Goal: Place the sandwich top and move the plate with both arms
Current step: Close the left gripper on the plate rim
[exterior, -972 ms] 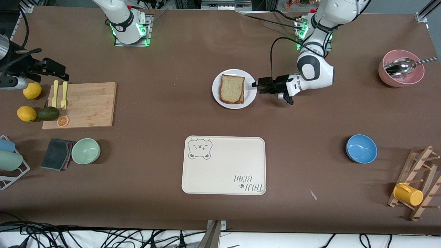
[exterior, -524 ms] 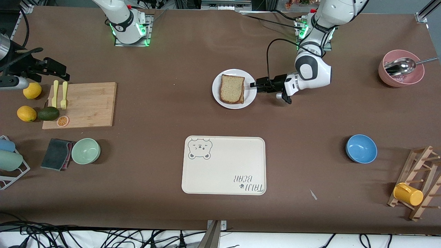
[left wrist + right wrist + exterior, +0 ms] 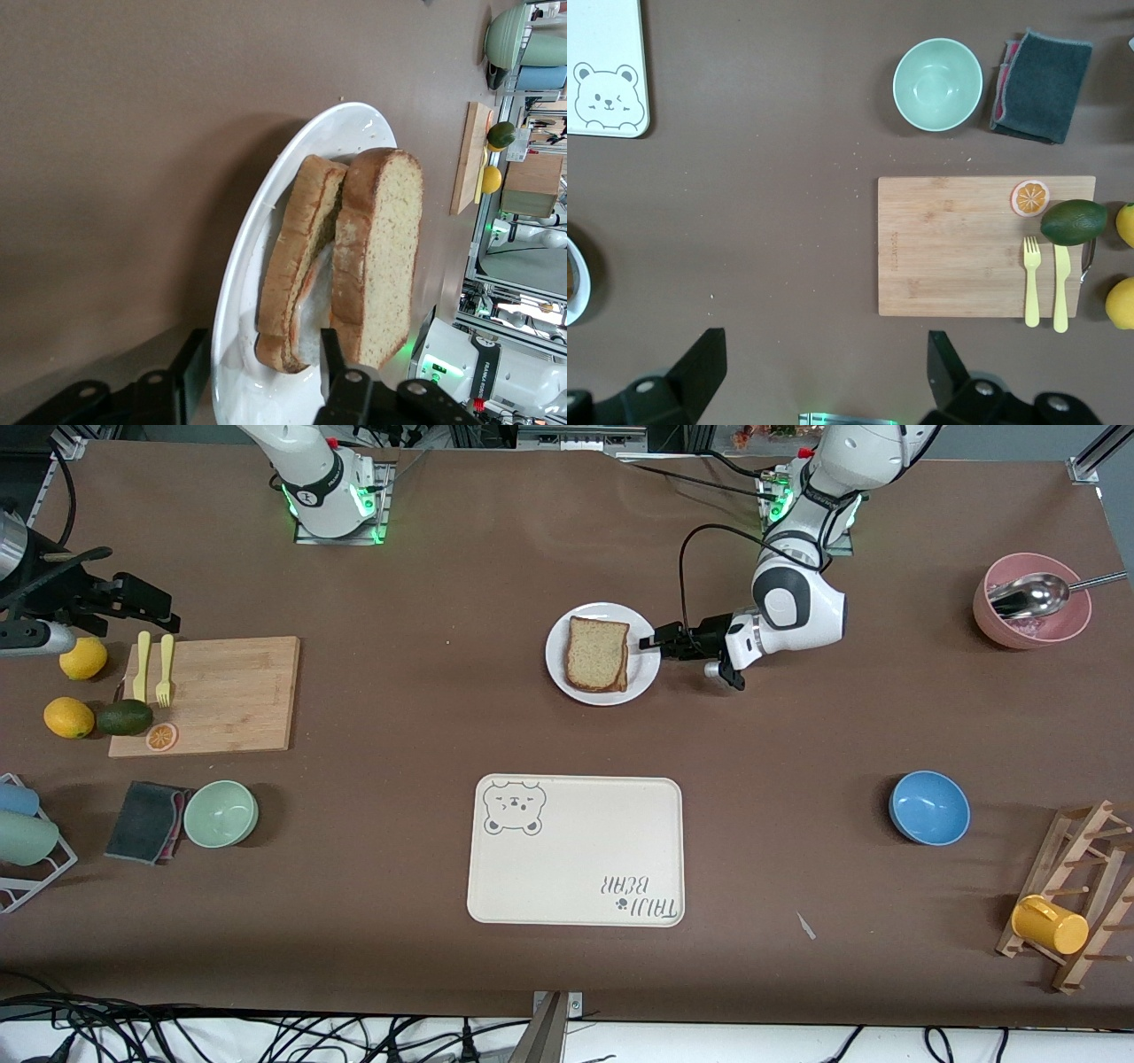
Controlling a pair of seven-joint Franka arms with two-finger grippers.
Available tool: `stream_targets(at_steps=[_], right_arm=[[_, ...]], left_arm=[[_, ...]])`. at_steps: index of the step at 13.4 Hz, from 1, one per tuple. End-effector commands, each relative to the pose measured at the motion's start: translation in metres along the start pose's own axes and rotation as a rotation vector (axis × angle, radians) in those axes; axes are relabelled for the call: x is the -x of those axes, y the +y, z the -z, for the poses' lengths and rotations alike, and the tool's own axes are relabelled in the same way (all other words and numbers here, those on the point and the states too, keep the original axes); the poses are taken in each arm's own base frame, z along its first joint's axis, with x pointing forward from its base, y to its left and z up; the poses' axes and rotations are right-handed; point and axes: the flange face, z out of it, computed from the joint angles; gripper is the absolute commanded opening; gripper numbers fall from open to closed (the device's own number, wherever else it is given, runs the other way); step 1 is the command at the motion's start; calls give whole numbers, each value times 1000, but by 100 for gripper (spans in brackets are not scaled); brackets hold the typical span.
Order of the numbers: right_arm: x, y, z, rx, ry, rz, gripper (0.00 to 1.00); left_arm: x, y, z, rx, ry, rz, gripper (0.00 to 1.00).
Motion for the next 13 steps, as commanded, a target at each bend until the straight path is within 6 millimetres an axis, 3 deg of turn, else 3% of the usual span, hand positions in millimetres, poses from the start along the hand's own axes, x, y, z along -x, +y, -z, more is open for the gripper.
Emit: stream_targets(at_steps=[1,6,8,13], right_arm=[[1,-3,7,0,-2,15,100],[1,-3,7,-2,-1,17,100],[1,-3,7,-2,-1,15,100],[1,-3,7,0,-2,17,100]], left_arm=[[2,0,-5,6,27,-4,45],[3,-7,-4,-21,32,1,44],[3,-7,-4,-23,33,3,33],[3,-8,-5,-23,31,5,29]])
